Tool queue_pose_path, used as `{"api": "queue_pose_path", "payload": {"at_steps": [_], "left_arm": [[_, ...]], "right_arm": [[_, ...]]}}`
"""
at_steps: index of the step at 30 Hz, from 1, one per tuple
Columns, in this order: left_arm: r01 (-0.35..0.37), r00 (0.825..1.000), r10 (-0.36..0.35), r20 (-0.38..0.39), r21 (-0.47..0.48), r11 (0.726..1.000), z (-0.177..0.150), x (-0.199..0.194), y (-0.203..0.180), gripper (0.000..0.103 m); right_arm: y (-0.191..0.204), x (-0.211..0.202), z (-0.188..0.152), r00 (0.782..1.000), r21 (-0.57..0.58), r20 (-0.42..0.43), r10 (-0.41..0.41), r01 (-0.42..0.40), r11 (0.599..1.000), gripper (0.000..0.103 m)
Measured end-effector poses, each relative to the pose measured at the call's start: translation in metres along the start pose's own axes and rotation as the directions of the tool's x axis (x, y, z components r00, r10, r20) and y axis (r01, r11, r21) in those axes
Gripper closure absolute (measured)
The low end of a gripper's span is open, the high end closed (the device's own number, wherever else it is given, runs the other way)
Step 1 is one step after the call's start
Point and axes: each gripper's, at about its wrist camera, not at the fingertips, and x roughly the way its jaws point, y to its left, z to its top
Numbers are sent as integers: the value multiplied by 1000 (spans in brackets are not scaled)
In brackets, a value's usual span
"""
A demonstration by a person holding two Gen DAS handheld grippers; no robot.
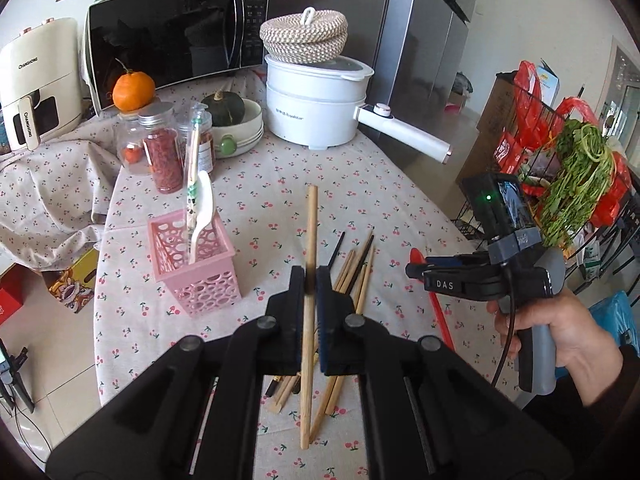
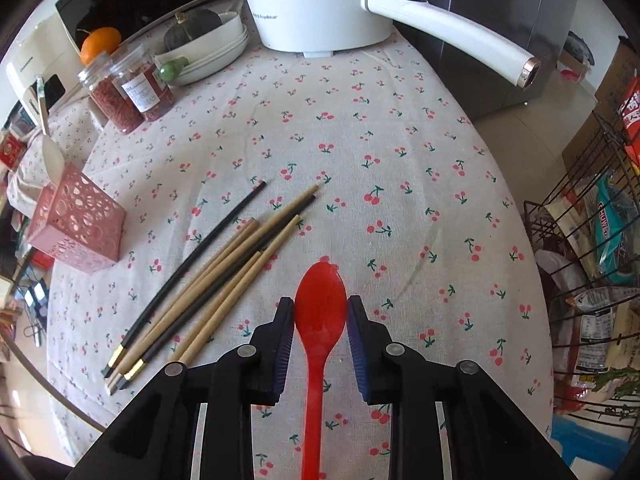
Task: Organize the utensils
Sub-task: 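Drop the wooden chopstick into the pink basket with left while right carries the red spoon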
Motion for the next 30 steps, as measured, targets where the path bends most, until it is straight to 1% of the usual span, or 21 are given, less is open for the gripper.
{"api": "queue_pose_path", "payload": {"at_steps": [5, 9, 13, 16, 21, 24, 27, 29, 30], "left_arm": [[43, 997, -42, 67, -14, 999, 0, -24, 2, 97], [71, 987, -67, 143, -23, 997, 5, -45, 6, 97], [94, 972, -83, 222, -39, 995, 11, -66, 13, 97], [101, 952, -79, 297, -61, 993, 18, -79, 23, 97], [61, 908, -9, 419, -112, 992, 28, -90, 43, 97], [20, 880, 52, 471, -148, 989, 32, -87, 57, 97], [-16, 864, 109, 492, -188, 982, 35, -84, 68, 97], [-60, 849, 154, 505, -198, 978, 37, -84, 72, 97], [-84, 846, 174, 504, -196, 977, 38, -82, 73, 97]], "right_arm": [[14, -32, -1, 995, -20, 97, 30, -28, 999, 76], [28, -60, -2, 980, -27, 187, 74, -71, 997, 76], [38, -84, -2, 956, -24, 266, 121, -119, 993, 76], [46, -101, -1, 934, -31, 322, 154, -152, 988, 76], [60, -117, -1, 904, -51, 383, 193, -188, 981, 76], [65, -120, 0, 893, -55, 397, 211, -207, 977, 76], [70, -119, 3, 891, -52, 398, 220, -218, 975, 76], [73, -117, 5, 891, -49, 395, 224, -223, 974, 76], [73, -116, 5, 891, -48, 393, 227, -227, 973, 76]]}}
